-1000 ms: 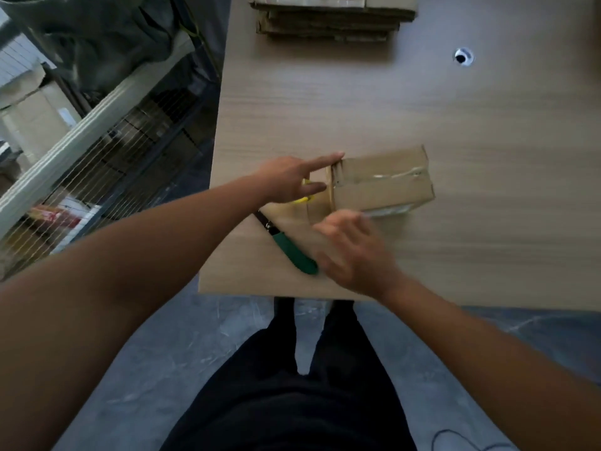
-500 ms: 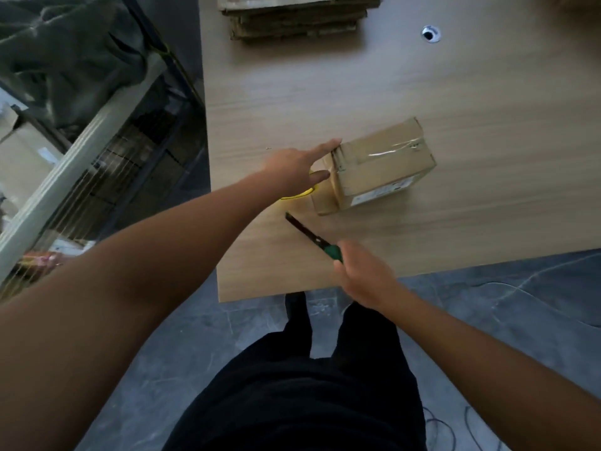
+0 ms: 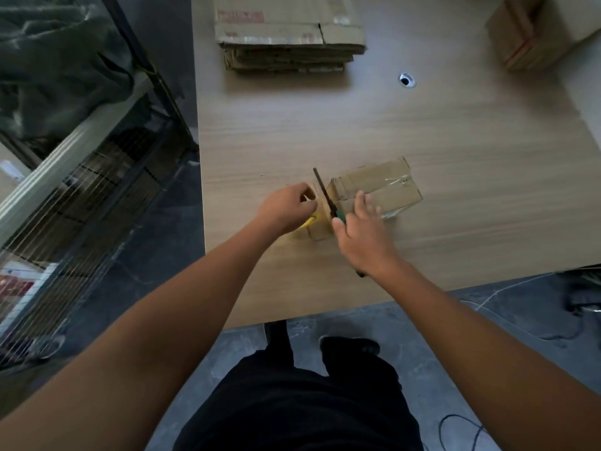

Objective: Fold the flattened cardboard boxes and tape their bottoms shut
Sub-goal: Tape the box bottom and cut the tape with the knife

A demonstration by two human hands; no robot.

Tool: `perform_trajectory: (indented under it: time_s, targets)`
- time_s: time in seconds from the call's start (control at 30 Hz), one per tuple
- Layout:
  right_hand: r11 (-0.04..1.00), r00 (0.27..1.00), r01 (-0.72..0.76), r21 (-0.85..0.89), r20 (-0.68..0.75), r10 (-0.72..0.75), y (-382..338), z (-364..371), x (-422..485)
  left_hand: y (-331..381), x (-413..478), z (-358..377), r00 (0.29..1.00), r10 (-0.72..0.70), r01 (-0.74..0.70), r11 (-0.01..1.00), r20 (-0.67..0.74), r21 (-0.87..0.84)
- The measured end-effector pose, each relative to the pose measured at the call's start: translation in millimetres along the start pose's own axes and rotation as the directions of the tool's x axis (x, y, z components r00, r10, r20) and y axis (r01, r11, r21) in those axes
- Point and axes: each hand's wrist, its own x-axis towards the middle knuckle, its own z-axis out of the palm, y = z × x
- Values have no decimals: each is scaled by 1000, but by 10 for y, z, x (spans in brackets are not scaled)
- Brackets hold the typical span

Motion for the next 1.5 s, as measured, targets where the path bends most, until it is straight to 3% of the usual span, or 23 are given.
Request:
perform_trajectory:
  time_s: [0.13,0.3,0.47,0.53,0.6,0.7,0.77,0.83,0.97,1.07,1.2,1.33,1.5]
  targets:
    - [999,996,22,-45,87,-18,-13,-61,-7,-142,-103,-102,999,51,-51,999,16,1]
    - [990,985,48,-135,169,-25,21,-142,31,-112,-37,-82,999,-24,24,1000,30,8]
    - [977,979,54,-208,204,-11,82,-95,41,-94,-192,-161,992,122,-122,992,5,-15]
    - [995,989,58,-82,143,-46,92,-111,9,-218,-248,-292,985,173,-173,985,5,1]
    - [988,997,40,150,53,-49,145,-109,-24,-284,-235,-449,972,233,-233,973,41,-5]
    - [880,991,-29,474,-102,88,208,-69,-7,-149,2,-611,947,298,-300,954,124,1]
    - [881,959,7,472,-253,128,220,-31,57,65,174,-631,933,270,-259,963,237,-79]
    - [925,916,13,379,-376,141,202,3,155,173,283,-556,906,262,-172,946,333,-276]
    - [978,844,-50,201,-515,149,155,94,277,127,324,-358,883,290,-110,893,369,-437]
    - [997,861,-43,66,-503,70,160,88,286,68,191,-296,905,287,-107,870,316,-482]
    - [995,909,37,-98,-410,-74,360,90,232,27,-93,-152,883,293,-86,869,368,-487]
    - [934,856,285,-217,-381,-350,695,85,140,172,-449,86,901,218,-1,867,376,-499]
    - [791,770,572,-215,-193,-609,1041,-181,237,547,-859,273,950,99,70,857,297,-511]
